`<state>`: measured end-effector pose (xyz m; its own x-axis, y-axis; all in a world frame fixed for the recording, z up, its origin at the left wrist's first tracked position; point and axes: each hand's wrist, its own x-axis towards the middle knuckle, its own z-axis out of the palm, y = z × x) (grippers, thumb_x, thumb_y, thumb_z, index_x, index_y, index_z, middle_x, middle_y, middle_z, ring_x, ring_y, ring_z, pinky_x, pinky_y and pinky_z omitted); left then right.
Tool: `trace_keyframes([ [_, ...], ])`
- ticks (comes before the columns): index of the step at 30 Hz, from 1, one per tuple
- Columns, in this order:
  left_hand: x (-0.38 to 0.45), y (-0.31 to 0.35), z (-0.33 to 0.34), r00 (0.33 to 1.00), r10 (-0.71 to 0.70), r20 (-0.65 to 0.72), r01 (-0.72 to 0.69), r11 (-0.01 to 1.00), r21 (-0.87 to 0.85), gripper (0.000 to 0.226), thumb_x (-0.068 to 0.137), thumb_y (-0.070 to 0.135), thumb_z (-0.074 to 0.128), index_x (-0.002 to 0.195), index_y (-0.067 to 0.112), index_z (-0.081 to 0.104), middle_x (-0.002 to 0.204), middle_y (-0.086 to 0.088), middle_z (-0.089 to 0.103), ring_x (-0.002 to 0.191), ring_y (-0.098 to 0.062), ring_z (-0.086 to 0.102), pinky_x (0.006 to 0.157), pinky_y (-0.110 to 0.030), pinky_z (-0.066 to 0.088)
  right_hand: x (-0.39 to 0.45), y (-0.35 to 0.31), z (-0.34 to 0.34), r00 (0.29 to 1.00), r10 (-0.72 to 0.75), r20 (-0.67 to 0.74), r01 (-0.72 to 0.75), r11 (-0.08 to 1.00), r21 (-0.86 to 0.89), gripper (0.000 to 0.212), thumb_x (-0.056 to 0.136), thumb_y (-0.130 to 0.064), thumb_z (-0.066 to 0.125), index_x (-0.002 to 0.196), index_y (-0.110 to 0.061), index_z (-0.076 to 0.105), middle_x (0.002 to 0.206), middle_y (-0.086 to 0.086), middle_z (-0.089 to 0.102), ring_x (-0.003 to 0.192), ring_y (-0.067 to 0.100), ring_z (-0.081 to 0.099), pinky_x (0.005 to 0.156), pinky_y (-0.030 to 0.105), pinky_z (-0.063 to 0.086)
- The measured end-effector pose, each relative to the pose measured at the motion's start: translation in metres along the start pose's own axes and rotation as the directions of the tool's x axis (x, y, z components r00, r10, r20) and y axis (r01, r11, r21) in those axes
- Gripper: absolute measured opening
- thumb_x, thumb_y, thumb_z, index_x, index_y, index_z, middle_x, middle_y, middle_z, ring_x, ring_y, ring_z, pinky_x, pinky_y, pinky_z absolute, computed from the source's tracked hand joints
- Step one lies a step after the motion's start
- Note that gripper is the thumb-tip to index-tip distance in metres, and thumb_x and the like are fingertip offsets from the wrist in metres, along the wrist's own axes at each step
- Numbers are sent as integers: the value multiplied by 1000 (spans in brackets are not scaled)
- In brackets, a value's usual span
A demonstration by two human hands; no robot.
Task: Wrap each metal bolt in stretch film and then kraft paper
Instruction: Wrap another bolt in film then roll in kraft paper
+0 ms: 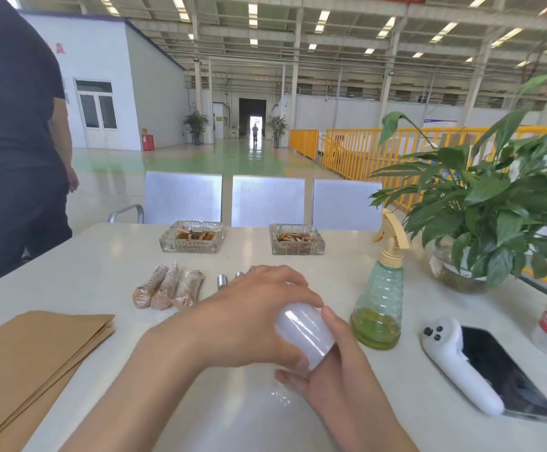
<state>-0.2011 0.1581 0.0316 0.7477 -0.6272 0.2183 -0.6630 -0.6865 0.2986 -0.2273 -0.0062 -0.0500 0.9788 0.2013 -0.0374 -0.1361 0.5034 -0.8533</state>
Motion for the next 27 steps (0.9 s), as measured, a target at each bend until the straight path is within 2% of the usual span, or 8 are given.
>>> trace_keyframes([
  [3,3,1,-16,996,-71,62,66,995,79,63,69,56,79,125,55,51,122,24,52,120,1,42,99,-35,47,-2,-1,2,997,15,75,-11,999,-52,67,78,-64,55,119,-17,77,103,23,74,84,32,71,62,35,50],
  [5,1,-1,-24,993,-113,30,113,994,3,54,65,59,81,114,52,59,110,20,60,104,3,55,88,-36,55,-3,-2,4,991,36,130,-25,996,-84,73,76,-71,48,112,-16,80,105,26,74,80,28,72,57,31,49],
  [8,-8,-8,-30,985,-171,-16,166,972,-167,52,63,75,76,107,50,65,100,18,68,89,-1,64,78,-33,58,-4,0,6,986,60,154,-43,993,-111,76,84,-76,53,124,-13,70,110,29,73,72,23,69,52,25,47],
  [11,-22,-16,-32,974,-221,-45,203,944,-259,50,68,79,70,109,50,67,94,21,67,81,2,63,67,-20,47,-8,0,6,973,101,205,-65,982,-175,65,85,-54,64,132,-9,60,117,26,72,77,21,68,57,24,48],
  [16,-40,-21,-34,984,-177,8,161,876,-454,37,81,59,75,112,40,71,102,19,72,93,2,66,75,-12,47,-21,-1,5,921,230,315,-81,904,-421,46,75,-24,84,118,-14,74,130,12,71,96,13,67,74,22,48],
  [20,-44,-13,-38,993,-116,28,116,871,-477,35,82,54,77,112,37,73,103,17,72,96,2,67,77,-8,46,-26,-4,14,929,263,261,-76,825,-559,41,71,-26,86,111,-19,79,124,1,74,91,10,65,73,23,45],
  [24,-43,-7,-41,994,-112,9,105,888,-448,44,75,62,78,114,42,71,104,17,73,97,-2,69,81,-21,52,-32,-6,21,946,239,218,-53,778,-626,28,80,-28,79,108,-23,79,100,-12,77,77,15,53,68,23,39],
  [27,-44,-3,-45,994,-107,-20,89,904,-419,48,74,65,77,114,41,71,105,14,72,97,-6,69,87,-33,58,-35,-5,23,955,212,206,-37,776,-630,23,89,-30,67,108,-30,78,112,-5,78,94,16,59,73,24,39],
])
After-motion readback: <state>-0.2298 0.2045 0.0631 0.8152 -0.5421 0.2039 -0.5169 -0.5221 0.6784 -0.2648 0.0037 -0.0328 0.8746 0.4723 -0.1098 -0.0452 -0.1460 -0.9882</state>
